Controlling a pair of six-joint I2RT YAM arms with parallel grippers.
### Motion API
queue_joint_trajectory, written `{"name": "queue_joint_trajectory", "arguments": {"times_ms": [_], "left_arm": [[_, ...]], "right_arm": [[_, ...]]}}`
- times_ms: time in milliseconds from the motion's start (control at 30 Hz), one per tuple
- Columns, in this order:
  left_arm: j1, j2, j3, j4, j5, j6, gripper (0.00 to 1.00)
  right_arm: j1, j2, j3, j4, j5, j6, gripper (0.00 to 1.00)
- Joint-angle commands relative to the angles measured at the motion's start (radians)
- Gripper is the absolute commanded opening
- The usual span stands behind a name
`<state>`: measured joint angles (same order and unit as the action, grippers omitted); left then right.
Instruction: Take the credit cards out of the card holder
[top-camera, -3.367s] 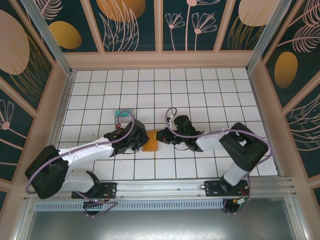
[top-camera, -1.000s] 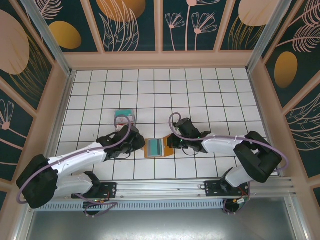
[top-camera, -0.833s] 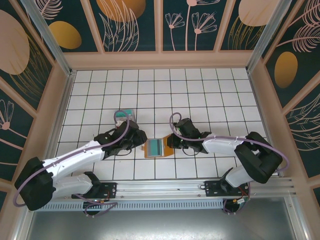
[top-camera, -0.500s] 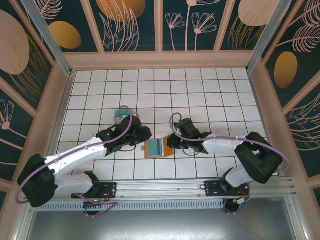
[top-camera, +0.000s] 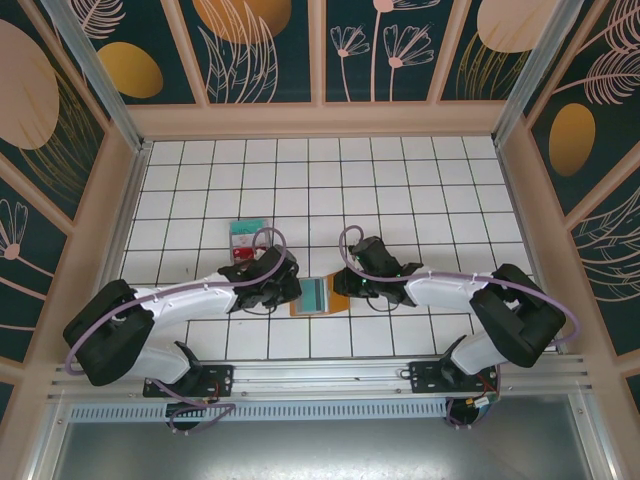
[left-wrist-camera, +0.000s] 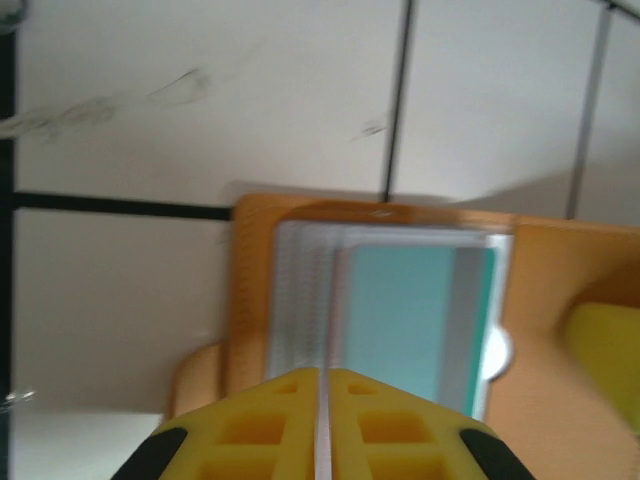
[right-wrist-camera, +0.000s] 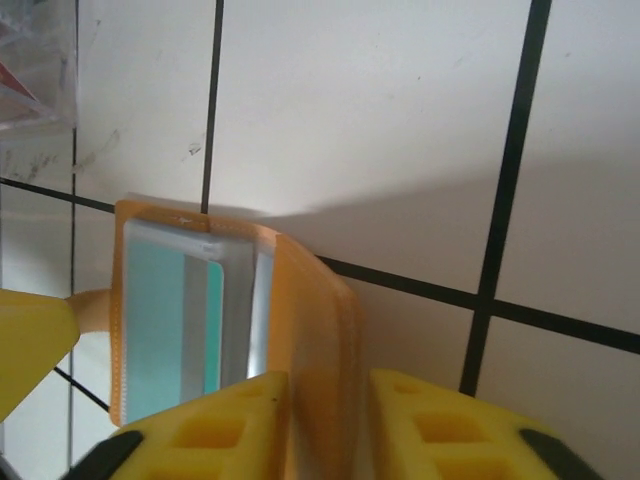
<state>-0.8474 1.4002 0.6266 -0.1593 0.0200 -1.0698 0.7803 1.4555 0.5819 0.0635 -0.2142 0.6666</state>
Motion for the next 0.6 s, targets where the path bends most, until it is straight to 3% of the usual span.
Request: {"name": "queue_joint_trajectory", "arguments": {"times_ms": [0,233,400,567], "left_arm": [[-0.003,0.011,-0.033,0.021,-0.018,-0.005,0.12],[-0.004,0.010,-0.039,0.030,-0.018,0.001,0.11],[-0.005,0.004,-0.045,0.035,-0.014,-0.001,0.10],[-0.004,0.004,-0.041,0.038,-0.012,-0.001,0.10]], "right_arm": [[-0.006,-0.045,0.052,-0.095,0.076,-0.018,0.32],[0.015,-0.133,0.137,-0.197,0.157,-0.050,0.36],[0.052,-0.103,0.212,-0.189,0.074,-0.043,0.36],[0.074,-0.032,0.211,-0.102,-0.067,-0.005,0.26]]}}
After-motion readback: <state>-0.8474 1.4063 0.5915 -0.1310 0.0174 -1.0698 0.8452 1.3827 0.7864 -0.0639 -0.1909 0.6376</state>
